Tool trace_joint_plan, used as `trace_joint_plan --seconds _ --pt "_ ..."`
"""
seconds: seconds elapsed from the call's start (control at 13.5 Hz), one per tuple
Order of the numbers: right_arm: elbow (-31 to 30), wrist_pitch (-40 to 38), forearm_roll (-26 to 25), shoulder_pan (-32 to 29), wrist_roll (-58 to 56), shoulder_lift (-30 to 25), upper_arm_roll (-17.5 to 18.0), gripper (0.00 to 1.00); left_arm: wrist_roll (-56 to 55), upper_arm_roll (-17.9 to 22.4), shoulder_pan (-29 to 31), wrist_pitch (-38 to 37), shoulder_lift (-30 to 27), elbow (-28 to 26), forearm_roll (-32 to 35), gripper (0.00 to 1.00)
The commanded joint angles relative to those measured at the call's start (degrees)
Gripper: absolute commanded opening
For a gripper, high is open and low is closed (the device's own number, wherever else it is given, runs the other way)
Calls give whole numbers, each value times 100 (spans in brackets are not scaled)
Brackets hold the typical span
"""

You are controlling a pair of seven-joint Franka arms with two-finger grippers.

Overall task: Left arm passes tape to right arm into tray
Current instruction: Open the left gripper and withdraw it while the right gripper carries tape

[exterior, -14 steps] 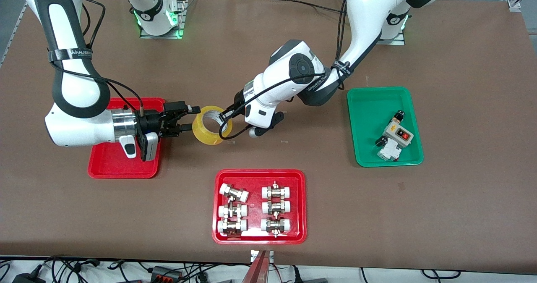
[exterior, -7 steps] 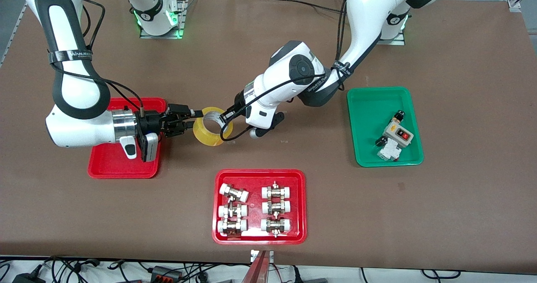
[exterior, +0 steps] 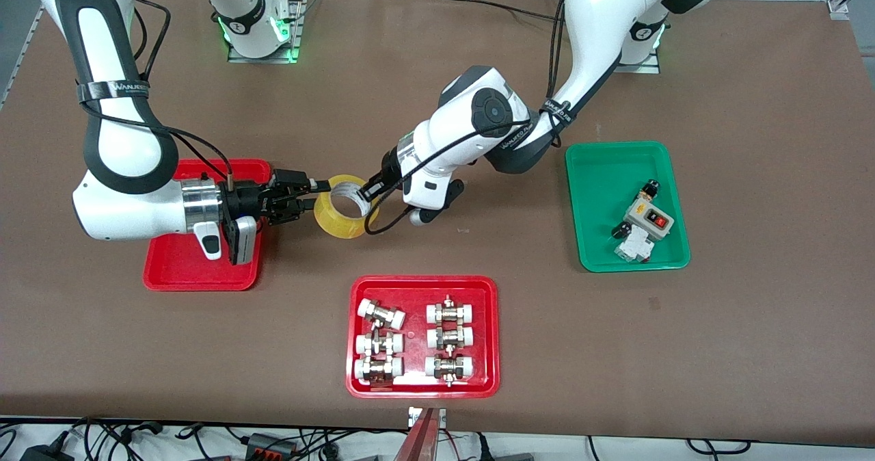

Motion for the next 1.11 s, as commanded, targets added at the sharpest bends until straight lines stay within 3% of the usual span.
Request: trace_joint_plan --seconds 0.0,0.07,0.15,0.37,0.81,1.04 --pt "124 -42 55 -8 -155 76 27 23 -324 28 -36 -80 62 203 -25 52" --pt "124 -42 55 -8 -146 76 27 22 -316 28 -36 -97 44 203 1 70" --pt "124 -42 55 -8 -120 76 27 21 -255 54 -36 -115 18 203 97 100" --pt "133 -51 55 -16 -111 76 27 18 -27 -7 173 -202 -61 185 529 100" --pt "133 28 -68 -8 -94 76 0 17 2432 -69 1245 -2379 -886 203 477 100" --pt "133 168 -454 -217 98 76 -87 15 3268 -86 1764 -3145 -1317 194 467 100"
